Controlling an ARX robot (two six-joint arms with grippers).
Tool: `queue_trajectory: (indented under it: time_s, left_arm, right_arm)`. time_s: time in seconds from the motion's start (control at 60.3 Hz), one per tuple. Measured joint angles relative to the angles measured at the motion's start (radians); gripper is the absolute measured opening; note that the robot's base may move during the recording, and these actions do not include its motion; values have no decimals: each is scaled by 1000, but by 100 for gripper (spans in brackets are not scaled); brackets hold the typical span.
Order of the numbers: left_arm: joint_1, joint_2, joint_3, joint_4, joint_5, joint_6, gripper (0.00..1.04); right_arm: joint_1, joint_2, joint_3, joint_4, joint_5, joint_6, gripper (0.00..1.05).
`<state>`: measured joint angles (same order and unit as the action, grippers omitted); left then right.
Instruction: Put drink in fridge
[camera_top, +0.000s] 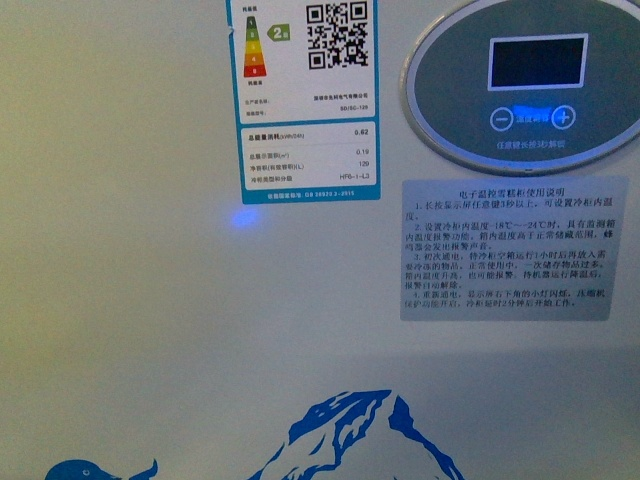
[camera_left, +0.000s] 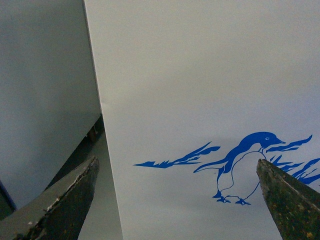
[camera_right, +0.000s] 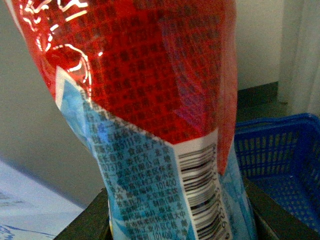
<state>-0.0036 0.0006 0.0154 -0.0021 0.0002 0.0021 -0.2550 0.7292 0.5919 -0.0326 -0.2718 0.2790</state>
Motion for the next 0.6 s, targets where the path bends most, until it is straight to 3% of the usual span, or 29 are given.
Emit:
queue_trajectory:
  time_s: [0.265, 0.597]
  left_arm:
    - [0, 0, 0, 0, 0, 0, 97]
    - [0, 0, 0, 0, 0, 0, 97]
  right_arm:
    - [42, -329, -71, -134, 138, -10, 46]
    - [102, -389, -94, -131, 183, -13, 46]
